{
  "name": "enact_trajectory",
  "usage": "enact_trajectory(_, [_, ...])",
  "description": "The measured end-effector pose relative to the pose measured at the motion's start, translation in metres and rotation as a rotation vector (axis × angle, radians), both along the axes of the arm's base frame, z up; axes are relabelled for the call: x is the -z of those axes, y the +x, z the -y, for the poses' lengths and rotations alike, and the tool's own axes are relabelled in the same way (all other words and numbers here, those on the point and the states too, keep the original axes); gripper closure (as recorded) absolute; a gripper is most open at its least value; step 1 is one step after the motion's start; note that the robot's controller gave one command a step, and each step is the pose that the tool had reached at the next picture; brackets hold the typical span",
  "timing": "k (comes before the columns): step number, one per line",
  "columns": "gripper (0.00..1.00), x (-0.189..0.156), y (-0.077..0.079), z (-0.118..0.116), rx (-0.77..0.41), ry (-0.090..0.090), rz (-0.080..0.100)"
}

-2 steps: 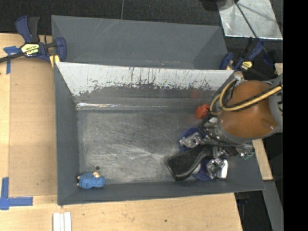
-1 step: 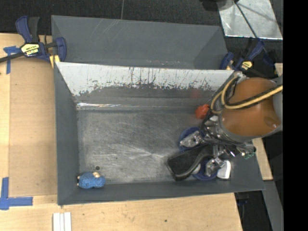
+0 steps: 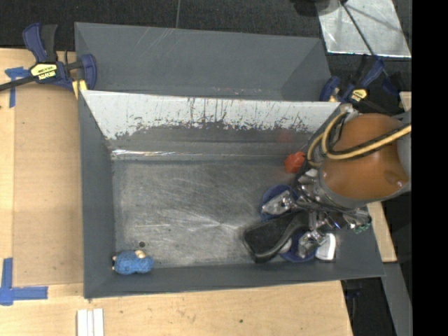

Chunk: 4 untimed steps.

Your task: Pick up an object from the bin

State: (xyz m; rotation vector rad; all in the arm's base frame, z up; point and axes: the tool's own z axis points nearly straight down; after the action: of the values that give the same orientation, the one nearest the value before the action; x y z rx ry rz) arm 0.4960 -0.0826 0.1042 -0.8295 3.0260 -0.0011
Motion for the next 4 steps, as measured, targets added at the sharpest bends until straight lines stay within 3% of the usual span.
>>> enact_trajectory(1, [0.00, 0.027, 0.002, 0.005, 0.033, -0.001, 0.003])
enact_trajectory(2, [0.00, 0.025, 0.007, -0.014, -0.353, -0.009, 0.023])
enact_trajectory(3, [1.00, 0.025, 0.007, -0.014, -0.354, -0.009, 0.024])
enact_trajectory(4, [1.00, -0.049, 0.009, -0.014, -0.350, -0.003, 0.003])
